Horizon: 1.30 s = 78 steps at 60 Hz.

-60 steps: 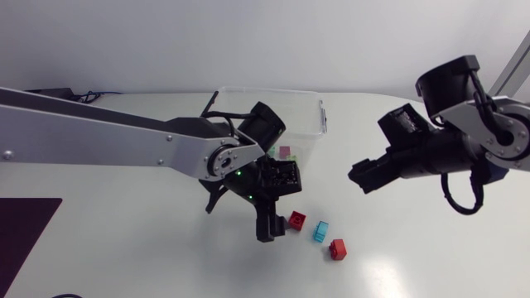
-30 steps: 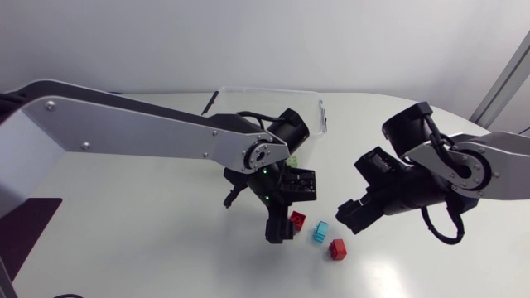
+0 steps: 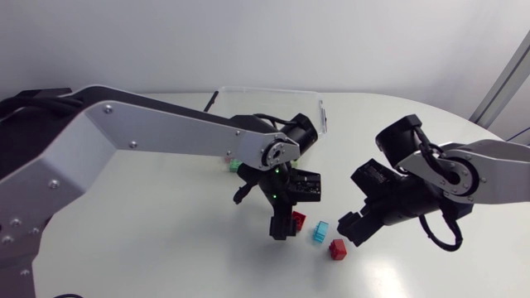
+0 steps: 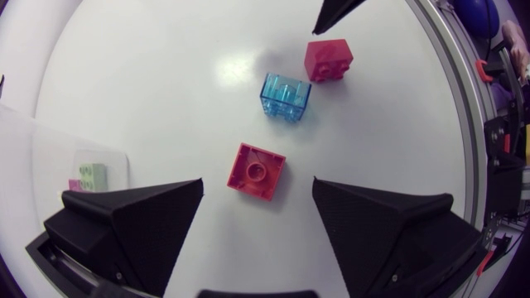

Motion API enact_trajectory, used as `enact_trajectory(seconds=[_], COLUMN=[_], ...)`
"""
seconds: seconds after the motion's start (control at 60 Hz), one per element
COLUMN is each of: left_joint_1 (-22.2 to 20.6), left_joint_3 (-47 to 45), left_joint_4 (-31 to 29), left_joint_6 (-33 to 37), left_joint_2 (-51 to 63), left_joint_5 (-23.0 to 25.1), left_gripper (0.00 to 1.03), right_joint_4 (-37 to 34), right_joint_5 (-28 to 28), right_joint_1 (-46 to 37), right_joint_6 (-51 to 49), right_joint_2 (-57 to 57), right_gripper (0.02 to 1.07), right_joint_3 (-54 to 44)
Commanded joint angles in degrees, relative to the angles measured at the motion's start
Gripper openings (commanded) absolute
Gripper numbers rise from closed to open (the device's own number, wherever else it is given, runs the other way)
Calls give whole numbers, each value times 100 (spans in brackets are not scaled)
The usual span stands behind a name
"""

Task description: Place the duplo bricks in the container

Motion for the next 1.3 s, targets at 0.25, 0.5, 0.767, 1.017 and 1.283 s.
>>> enact_trajectory(seconds=[0.25,0.5,0.767,1.017,1.283], left_joint_1=[-98,-160,-160,-72,271], left_joint_3=[570,763,719,578,227], left_joint_4=[-308,-475,-634,-730,-783], left_joint_6=[171,206,303,259,127], left_joint_2=[515,700,744,533,-584], left_joint_5=[-90,-125,-169,-187,77], left_gripper=[85,53,33,31,31], right_joint_4=[-106,-150,-220,-220,-229], right_joint_5=[-14,-14,-14,-23,-14], right_joint_1=[110,92,49,180,550], right_joint_6=[-133,-160,-230,-213,-107], right_joint_2=[109,57,22,136,461], right_gripper=[98,98,98,97,94], right_joint_3=[-184,-184,-193,-228,-167])
